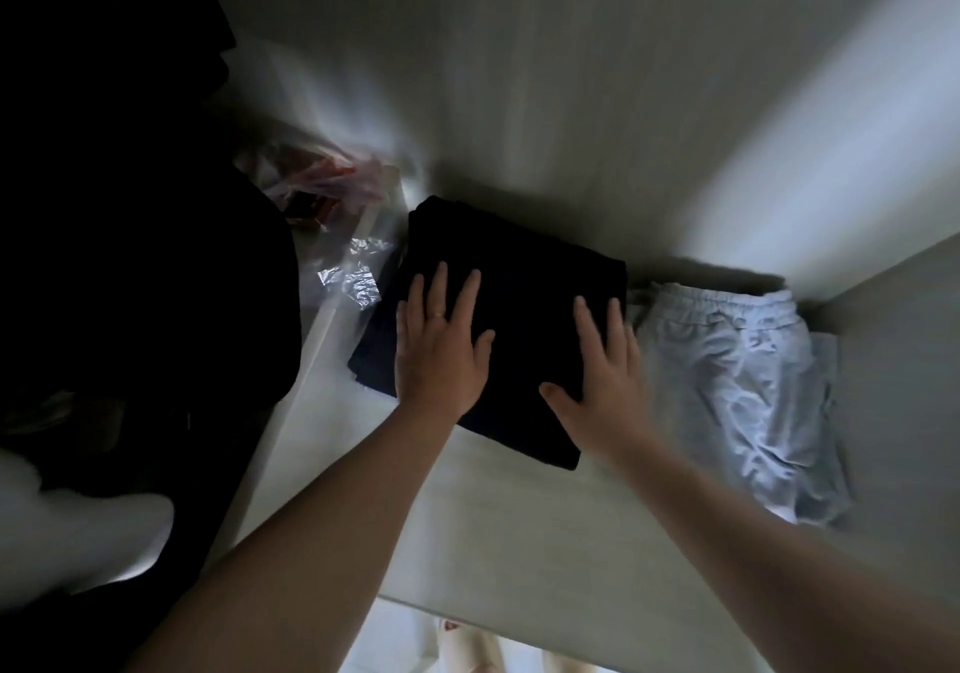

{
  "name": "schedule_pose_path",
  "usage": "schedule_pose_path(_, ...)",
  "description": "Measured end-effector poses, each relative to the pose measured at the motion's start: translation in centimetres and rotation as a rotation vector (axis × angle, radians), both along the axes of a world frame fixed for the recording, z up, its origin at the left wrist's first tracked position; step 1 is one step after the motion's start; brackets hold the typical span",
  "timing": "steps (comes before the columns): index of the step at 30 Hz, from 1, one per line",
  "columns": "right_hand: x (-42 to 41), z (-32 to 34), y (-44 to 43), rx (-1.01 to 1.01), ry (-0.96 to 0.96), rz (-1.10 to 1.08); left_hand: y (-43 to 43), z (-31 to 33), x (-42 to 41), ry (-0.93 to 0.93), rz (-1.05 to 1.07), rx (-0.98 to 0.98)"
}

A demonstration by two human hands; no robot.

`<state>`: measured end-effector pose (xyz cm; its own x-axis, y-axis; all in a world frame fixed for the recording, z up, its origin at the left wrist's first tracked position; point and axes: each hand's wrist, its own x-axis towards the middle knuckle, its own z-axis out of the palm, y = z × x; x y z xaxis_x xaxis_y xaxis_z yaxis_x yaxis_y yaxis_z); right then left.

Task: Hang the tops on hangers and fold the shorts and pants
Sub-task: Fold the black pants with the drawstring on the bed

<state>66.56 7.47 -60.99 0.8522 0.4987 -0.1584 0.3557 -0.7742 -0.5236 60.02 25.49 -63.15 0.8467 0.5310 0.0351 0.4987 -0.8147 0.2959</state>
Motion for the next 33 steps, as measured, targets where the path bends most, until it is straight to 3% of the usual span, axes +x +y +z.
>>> schedule_pose_path(5,1.6,-3.2,2.6,-0.169,0.033,0.206,1.5,-4.5,1.0,0.051,0.015,0.031)
schedule_pose_path(9,4.8,-5.5,5.6,-0.212,-0.16,0.263,3.4,-6.3,2.9,0.058,0.035,0.046)
schedule_pose_path(19,7.2,-11.2,8.4,-0.166,-0.173,0.132,4.8,-10.1,5.7,0.054,0.101,0.123)
schedule_pose_path(27,8.3,-8.2,7.6,-0.387,0.025,0.247,4.2,-7.6,5.1,0.227,0.075,-0.007)
schedule_pose_path(33,1.5,-6.4,1.4,-0.42,0.024,0.313,-2.5,-7.0,-2.4,0.292,0.064,-0.102)
